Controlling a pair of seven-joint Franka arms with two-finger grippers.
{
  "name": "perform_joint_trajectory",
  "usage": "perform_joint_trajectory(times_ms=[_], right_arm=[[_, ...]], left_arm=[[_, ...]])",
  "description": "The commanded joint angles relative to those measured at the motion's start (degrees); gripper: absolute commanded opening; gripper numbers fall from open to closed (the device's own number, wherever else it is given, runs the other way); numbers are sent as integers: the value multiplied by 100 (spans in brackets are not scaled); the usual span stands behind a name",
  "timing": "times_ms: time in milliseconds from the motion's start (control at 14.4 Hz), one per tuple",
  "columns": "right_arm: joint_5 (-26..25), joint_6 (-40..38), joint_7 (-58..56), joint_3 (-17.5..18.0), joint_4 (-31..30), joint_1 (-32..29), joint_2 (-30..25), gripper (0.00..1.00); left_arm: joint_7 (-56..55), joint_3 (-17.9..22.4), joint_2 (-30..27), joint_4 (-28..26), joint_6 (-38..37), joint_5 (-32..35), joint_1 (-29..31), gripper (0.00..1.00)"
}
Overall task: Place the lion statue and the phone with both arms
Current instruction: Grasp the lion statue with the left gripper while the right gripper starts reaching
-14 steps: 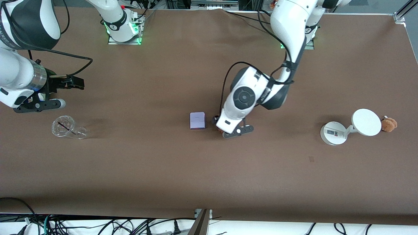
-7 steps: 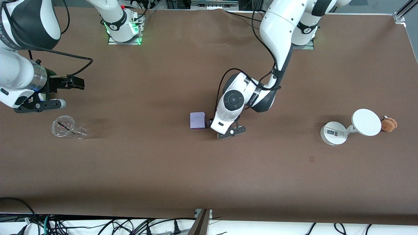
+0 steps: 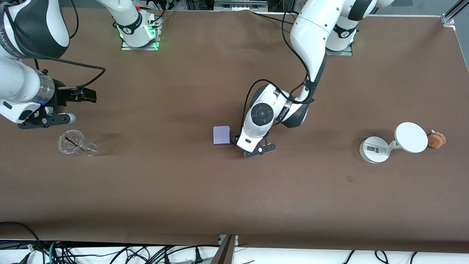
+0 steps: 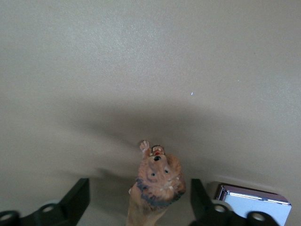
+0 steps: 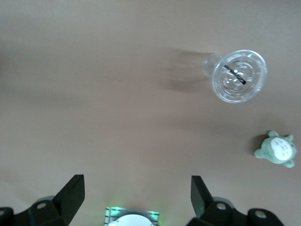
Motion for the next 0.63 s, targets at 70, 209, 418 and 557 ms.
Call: perform_joint_trajectory(times_ms=[70, 209, 418, 557], right_arm=[[403, 313, 448, 26, 48, 83, 307, 100], [421, 568, 501, 26, 48, 285, 622, 100], [526, 1157, 1096, 26, 48, 557, 966, 100], [526, 1412, 1571, 26, 48, 882, 1142, 100]], left_arm=[[176, 61, 114, 164, 12, -73, -33, 17], [641, 61, 105, 164, 3, -55, -6, 0], [731, 104, 44, 164, -14, -47, 46, 0], [1176, 96, -166, 164, -102, -55, 431, 0]])
